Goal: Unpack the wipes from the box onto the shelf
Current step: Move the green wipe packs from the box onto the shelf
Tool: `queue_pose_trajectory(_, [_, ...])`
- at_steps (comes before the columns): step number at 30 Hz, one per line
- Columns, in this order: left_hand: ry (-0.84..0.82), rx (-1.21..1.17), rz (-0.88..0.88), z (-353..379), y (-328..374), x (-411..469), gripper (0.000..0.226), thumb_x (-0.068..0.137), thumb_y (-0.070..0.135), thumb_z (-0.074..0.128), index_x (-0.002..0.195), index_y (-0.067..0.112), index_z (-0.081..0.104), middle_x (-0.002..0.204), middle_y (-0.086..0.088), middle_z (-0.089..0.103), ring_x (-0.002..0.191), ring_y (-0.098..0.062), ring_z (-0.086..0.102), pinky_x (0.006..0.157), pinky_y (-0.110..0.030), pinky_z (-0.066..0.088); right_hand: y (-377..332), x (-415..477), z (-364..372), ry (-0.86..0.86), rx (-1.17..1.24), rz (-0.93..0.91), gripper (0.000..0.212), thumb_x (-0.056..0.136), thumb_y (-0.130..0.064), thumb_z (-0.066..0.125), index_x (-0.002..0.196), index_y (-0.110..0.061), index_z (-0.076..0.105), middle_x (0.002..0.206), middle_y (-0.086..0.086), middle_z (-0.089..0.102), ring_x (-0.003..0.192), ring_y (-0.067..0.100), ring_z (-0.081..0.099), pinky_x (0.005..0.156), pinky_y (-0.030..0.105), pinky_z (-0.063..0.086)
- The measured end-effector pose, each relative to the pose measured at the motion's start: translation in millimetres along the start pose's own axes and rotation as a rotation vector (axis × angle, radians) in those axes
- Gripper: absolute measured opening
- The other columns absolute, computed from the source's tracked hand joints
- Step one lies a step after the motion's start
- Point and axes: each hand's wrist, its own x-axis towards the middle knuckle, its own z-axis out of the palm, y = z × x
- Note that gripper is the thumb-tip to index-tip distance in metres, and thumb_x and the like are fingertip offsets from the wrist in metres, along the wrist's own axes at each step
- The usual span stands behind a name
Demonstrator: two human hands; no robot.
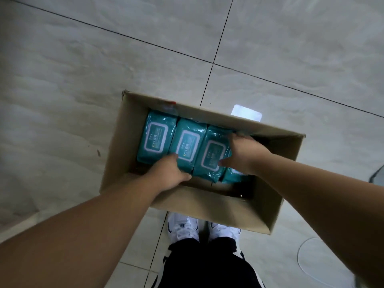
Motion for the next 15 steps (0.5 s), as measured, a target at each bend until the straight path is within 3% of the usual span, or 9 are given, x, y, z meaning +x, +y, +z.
queue_pose_trajectory(5, [0.080,-0.091,-0.081,22,-16,25,0.089,0.068,0.038,0.089,0.142,0.020,0.042,0.144,-0.007,0.043,0.132,-0.029,0.048,0.115,-0.045,0.039,-5,40,11,-0.020,-0.113,-0.015,0.096,0.078,-0.057,0.076,0.150,-0.014,0.031,0.154,0.013,0.040,0.139,0.034,0.042,0.113,0.042,0.037])
queue_pose_trajectory(10, [0.186,-0.130,-0.140,31,-13,36,0.109,0.063,0.039,0.090,0.152,0.022,0.029,0.149,-0.010,0.034,0.137,-0.033,0.039,0.118,-0.045,0.035,-14,63,24,-0.067,-0.143,0.068,0.110,0.076,-0.064,0.073,0.155,-0.009,0.018,0.161,0.018,0.027,0.149,0.037,0.026,0.123,0.047,0.019])
queue_pose_trajectory(13, [0.140,-0.063,-0.184,26,-12,42,0.106,0.067,0.043,0.087,0.153,0.026,0.027,0.149,-0.009,0.030,0.137,-0.035,0.033,0.118,-0.046,0.033,-17,71,24,-0.079,-0.139,0.112,0.113,0.079,-0.063,0.071,0.156,-0.005,0.013,0.165,0.020,0.016,0.152,0.038,0.016,0.124,0.048,0.014])
queue_pose_trajectory(15, [0.123,-0.063,-0.202,22,-11,45,0.096,0.069,0.041,0.085,0.148,0.027,0.033,0.145,-0.009,0.030,0.134,-0.035,0.031,0.114,-0.043,0.034,-18,75,24,-0.085,-0.142,0.118,0.111,0.079,-0.064,0.071,0.155,-0.004,0.016,0.164,0.020,0.019,0.152,0.038,0.018,0.124,0.048,0.015])
